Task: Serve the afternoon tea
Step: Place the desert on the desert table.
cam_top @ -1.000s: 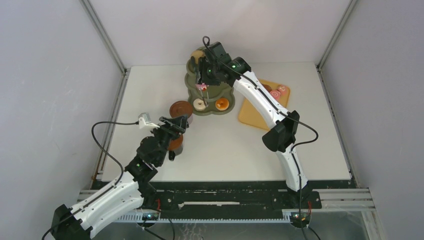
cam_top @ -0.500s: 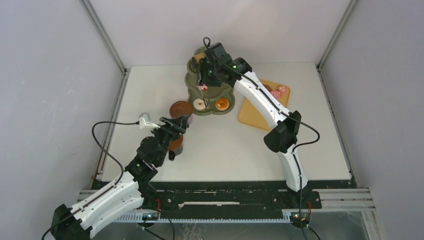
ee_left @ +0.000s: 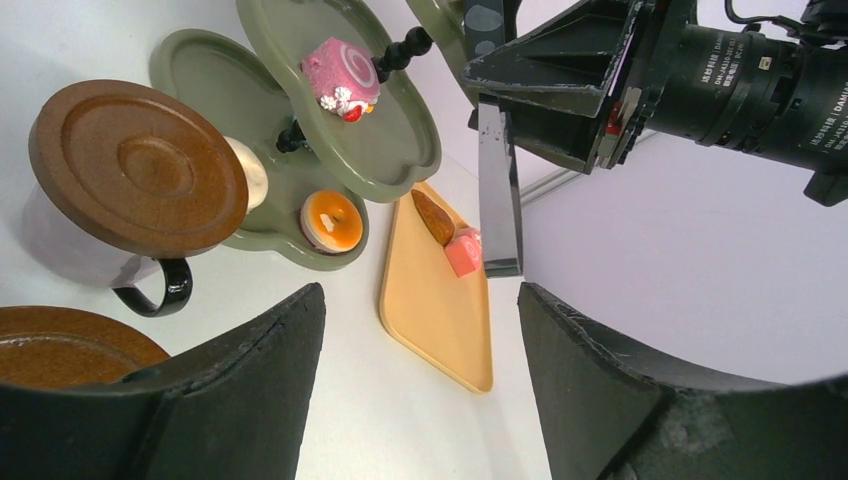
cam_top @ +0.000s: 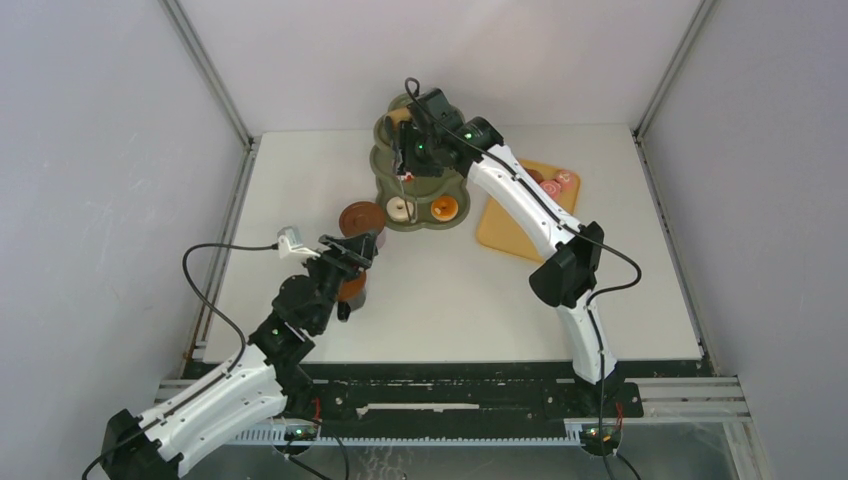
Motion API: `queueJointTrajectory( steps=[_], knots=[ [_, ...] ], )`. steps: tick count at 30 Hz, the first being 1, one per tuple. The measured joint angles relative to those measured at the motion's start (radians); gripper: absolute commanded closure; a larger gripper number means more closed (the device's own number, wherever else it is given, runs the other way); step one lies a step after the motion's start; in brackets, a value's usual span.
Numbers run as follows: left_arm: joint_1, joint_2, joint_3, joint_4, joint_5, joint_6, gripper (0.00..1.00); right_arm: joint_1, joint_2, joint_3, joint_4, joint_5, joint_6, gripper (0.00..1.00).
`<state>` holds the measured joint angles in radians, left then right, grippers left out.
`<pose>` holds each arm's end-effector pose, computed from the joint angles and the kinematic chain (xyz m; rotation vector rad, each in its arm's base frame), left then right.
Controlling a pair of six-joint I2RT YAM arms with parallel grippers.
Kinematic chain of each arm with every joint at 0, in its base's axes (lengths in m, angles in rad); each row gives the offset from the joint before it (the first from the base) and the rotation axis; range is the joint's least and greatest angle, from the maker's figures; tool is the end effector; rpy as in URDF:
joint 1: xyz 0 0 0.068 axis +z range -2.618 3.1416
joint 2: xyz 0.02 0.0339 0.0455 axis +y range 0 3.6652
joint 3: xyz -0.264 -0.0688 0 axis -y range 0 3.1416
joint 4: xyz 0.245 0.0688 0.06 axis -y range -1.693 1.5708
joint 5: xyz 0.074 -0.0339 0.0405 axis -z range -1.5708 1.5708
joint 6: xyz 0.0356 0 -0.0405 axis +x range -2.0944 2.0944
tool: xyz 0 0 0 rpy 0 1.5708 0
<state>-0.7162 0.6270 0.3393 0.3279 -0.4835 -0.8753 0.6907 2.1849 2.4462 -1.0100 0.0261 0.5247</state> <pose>0.1343 -0.0949 0.2607 -0.5211 1.5173 -0.8875 0.3656 0.3010 0.3759 -0.1847 2.3847 0.5696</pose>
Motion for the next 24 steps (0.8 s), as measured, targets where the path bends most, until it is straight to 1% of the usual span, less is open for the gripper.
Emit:
queueJointTrajectory(
  steps=[7,24],
  knots=[
    [-0.021,-0.008,0.000,-0.001,-0.002,0.000,0.25,0.008,-0.029,-0.053,0.001,0.000,0.001,0.44],
    [-0.078,-0.011,0.003,-0.001,-0.039,0.001,0.25,-0.003,-0.046,-0.076,0.000,-0.018,0.002,0.47]
  ],
)
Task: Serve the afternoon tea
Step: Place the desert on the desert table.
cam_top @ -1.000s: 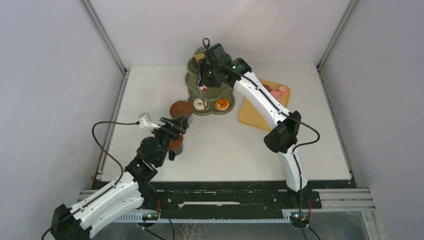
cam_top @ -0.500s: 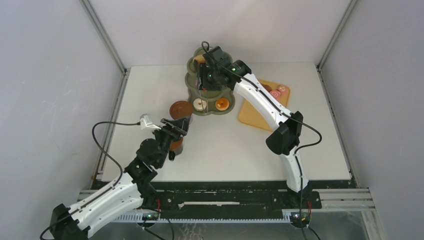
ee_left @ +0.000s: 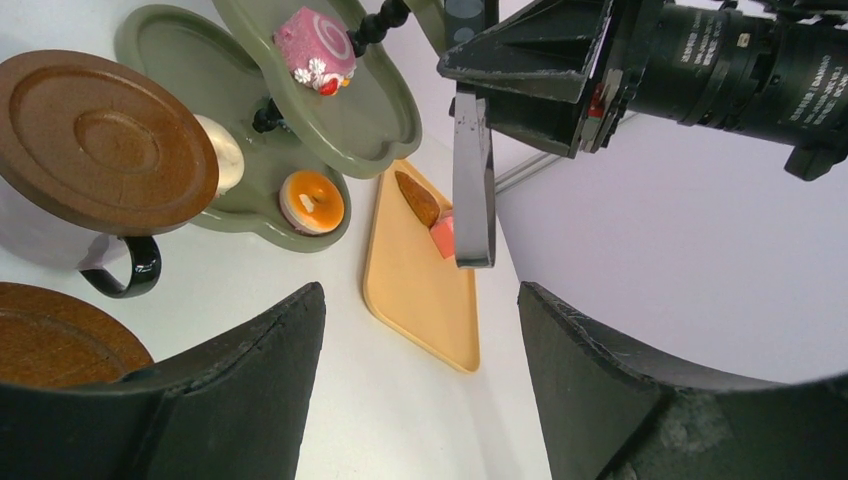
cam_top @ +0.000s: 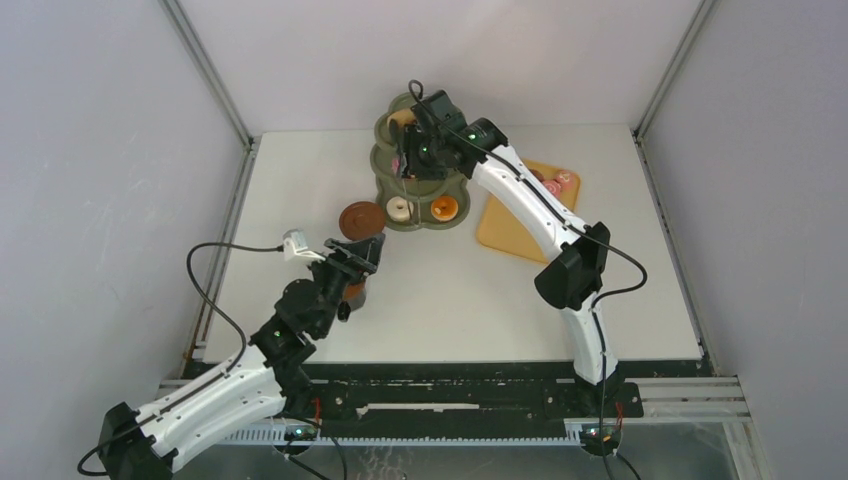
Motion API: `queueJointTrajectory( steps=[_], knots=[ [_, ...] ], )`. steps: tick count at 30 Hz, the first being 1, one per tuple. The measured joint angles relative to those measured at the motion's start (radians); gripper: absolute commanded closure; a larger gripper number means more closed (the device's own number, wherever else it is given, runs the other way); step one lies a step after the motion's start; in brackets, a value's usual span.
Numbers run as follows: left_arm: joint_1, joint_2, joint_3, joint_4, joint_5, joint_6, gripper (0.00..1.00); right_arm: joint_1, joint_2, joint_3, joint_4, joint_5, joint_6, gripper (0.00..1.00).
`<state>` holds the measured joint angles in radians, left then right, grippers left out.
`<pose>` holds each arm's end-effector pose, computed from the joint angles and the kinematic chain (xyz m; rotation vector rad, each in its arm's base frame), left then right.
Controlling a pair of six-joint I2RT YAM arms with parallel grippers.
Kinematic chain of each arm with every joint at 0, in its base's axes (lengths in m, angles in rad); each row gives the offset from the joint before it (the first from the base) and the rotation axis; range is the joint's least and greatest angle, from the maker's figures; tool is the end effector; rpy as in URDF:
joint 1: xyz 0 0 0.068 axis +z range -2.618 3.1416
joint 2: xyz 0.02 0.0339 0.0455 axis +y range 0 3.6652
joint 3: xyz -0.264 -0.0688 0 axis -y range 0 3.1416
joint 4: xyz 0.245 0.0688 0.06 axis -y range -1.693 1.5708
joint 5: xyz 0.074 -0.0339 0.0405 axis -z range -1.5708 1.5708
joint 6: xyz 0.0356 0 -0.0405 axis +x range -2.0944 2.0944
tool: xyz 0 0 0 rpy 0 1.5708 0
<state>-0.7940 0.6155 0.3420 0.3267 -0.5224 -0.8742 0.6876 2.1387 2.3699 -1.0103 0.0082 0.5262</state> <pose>0.1257 -0.1025 0.2631 -0.4953 1.5207 -0.9260 0.3593 0.2947 0.3736 -0.1915 2.4188 0.5701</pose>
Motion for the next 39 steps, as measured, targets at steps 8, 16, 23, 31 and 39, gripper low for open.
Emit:
queueJointTrajectory(
  steps=[8,16,23,31,39],
  knots=[
    [-0.009,0.019,0.000,0.000,-0.009,0.002,0.25,-0.011,0.001,0.035,-0.004,-0.026,0.000,0.48],
    [-0.010,0.022,0.000,0.000,-0.019,0.003,0.25,-0.014,0.001,0.104,0.012,-0.030,0.000,0.48],
    [-0.011,0.026,0.000,0.000,-0.024,0.003,0.25,-0.017,0.002,0.133,0.012,-0.037,0.000,0.49],
    [-0.011,0.026,0.000,0.000,-0.025,0.003,0.25,-0.003,-0.005,0.115,0.013,-0.031,-0.002,0.53],
    [-0.011,0.003,0.000,-0.022,-0.040,0.021,0.25,0.016,-0.191,-0.168,0.033,0.027,-0.005,0.55]
  ],
)
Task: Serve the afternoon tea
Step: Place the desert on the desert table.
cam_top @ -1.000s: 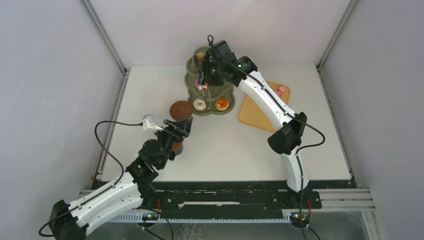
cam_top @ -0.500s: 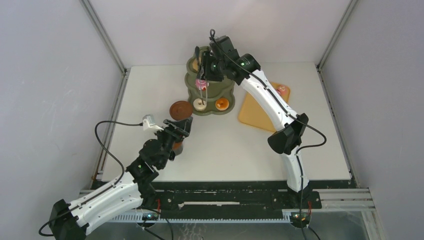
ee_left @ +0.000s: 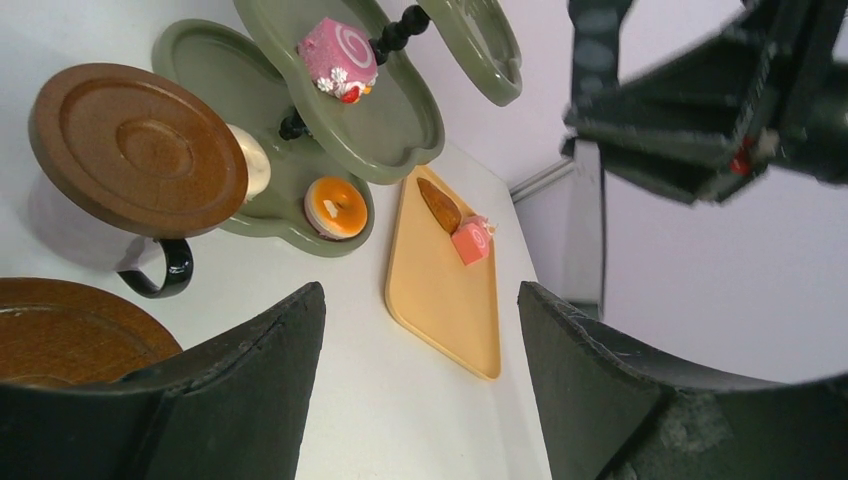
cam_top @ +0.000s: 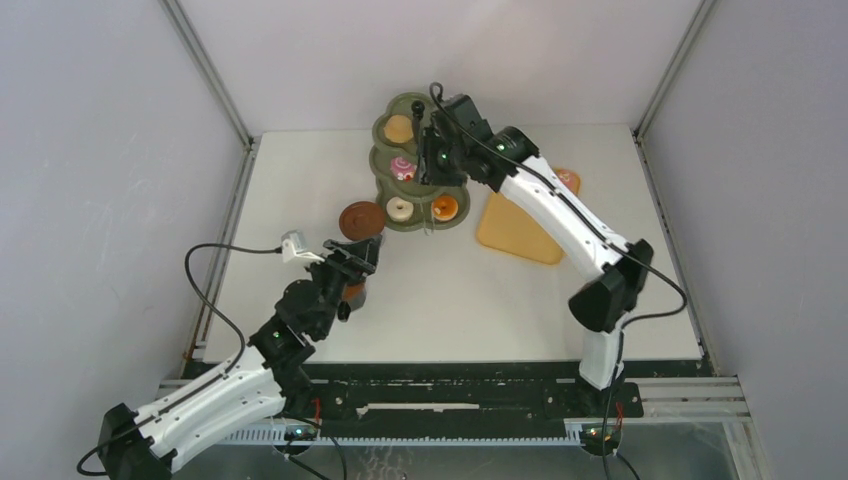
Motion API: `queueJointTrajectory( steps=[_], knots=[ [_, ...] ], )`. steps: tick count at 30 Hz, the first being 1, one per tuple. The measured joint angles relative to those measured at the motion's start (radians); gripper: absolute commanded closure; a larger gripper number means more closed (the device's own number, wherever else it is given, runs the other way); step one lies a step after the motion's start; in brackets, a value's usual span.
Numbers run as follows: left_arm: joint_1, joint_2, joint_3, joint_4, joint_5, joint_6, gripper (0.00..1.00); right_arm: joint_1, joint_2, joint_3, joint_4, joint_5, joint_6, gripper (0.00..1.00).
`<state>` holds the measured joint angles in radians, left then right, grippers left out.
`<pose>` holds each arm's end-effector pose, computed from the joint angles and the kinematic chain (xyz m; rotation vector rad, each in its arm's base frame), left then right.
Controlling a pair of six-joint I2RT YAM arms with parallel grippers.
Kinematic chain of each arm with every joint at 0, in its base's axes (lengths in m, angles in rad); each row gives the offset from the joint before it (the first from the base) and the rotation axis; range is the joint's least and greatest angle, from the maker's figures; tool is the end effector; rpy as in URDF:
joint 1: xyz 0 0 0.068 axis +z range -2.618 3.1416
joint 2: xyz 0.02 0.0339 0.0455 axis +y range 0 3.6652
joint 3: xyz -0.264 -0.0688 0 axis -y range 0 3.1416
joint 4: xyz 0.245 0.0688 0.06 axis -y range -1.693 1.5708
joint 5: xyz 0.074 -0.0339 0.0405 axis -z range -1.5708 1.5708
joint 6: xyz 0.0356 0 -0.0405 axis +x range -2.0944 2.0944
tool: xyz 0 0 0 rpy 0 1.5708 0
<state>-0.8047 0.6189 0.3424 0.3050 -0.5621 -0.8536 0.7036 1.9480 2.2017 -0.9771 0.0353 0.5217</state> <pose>0.1254 -0.1030 0.2605 -0.4973 1.5356 -0.8722 0.3222 0.2717 0.4060 -0.1961 2.3579 0.5794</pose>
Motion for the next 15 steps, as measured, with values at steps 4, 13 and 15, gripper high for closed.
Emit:
queueJointTrajectory(
  steps=[4,13,15],
  knots=[
    [0.000,-0.035,0.000,-0.024,-0.013,0.016,0.25,-0.003,-0.184,-0.248,0.038,0.046,0.001,0.55],
    [0.000,-0.081,0.000,-0.059,-0.019,0.048,0.25,-0.120,-0.543,-0.795,0.160,0.083,0.012,0.57],
    [0.000,-0.079,0.000,-0.064,-0.019,0.052,0.25,-0.151,-0.547,-0.869,0.177,0.082,0.012,0.57]
  ],
)
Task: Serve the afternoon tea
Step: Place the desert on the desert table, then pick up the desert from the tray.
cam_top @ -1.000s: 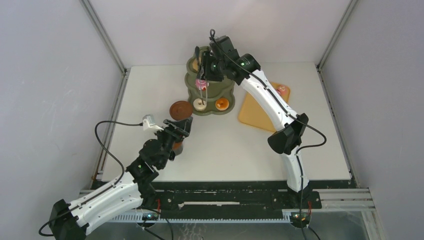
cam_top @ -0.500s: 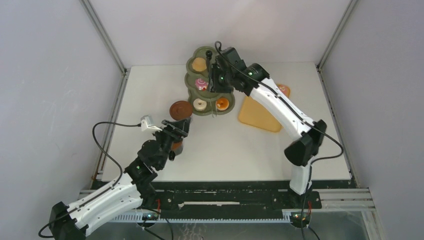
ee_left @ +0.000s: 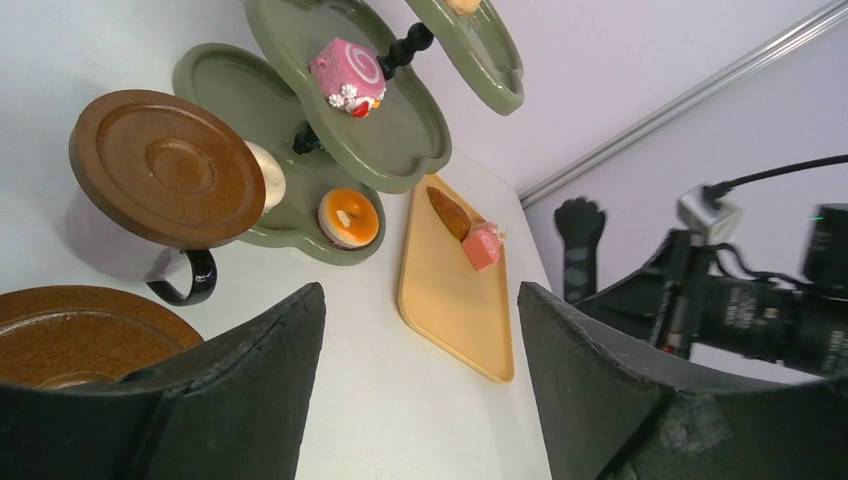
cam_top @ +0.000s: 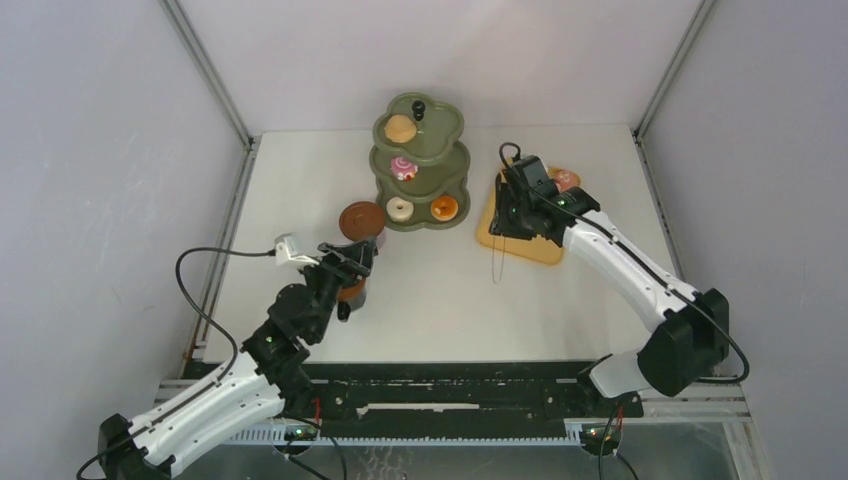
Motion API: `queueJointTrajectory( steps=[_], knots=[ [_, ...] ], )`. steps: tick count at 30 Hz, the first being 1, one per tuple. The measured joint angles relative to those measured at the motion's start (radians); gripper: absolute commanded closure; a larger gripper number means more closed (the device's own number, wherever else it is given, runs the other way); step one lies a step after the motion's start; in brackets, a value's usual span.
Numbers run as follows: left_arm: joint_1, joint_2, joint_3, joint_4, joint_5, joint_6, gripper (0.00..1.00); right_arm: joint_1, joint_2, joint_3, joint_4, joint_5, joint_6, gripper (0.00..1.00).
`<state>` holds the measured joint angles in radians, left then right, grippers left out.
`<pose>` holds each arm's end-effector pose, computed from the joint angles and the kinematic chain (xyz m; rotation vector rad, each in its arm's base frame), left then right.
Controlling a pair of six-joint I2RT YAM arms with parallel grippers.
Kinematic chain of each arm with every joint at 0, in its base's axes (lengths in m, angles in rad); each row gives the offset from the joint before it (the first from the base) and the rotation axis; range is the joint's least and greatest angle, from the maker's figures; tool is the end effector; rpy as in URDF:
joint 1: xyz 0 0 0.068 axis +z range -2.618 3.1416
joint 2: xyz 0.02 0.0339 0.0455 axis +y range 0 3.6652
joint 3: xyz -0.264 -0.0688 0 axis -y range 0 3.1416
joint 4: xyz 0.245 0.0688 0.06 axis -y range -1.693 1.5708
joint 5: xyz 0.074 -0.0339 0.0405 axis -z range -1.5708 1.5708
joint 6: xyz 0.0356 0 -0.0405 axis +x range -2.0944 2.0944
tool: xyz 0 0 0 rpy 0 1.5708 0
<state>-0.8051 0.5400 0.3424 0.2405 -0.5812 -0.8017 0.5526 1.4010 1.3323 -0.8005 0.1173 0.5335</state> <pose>0.1175 -0.0940 0.2644 -0.4726 1.5229 -0.8275 0.2529 0.1510 0.3332 0.0294 2.4618 0.3417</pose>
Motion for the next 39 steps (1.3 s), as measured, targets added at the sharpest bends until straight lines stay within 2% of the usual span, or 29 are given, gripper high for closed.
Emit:
queueJointTrajectory(
  steps=[5,19,25,33,39],
  knots=[
    [-0.001,0.026,0.000,-0.003,0.002,0.014,0.25,-0.073,0.084,-0.079,0.012,-0.013,-0.007,0.55],
    [-0.014,0.098,0.047,0.014,0.024,0.043,0.25,-0.224,0.362,-0.077,0.139,-0.092,-0.042,0.51],
    [-0.027,0.117,0.047,0.027,0.036,0.043,0.25,-0.225,0.505,-0.004,0.164,-0.057,-0.063,0.46],
    [-0.035,0.134,0.047,0.043,0.046,0.043,0.25,-0.226,0.591,0.115,0.179,0.037,-0.115,0.43],
    [-0.037,0.150,0.047,0.055,0.058,0.043,0.25,-0.229,0.670,0.203,0.159,0.062,-0.203,0.35]
  ],
)
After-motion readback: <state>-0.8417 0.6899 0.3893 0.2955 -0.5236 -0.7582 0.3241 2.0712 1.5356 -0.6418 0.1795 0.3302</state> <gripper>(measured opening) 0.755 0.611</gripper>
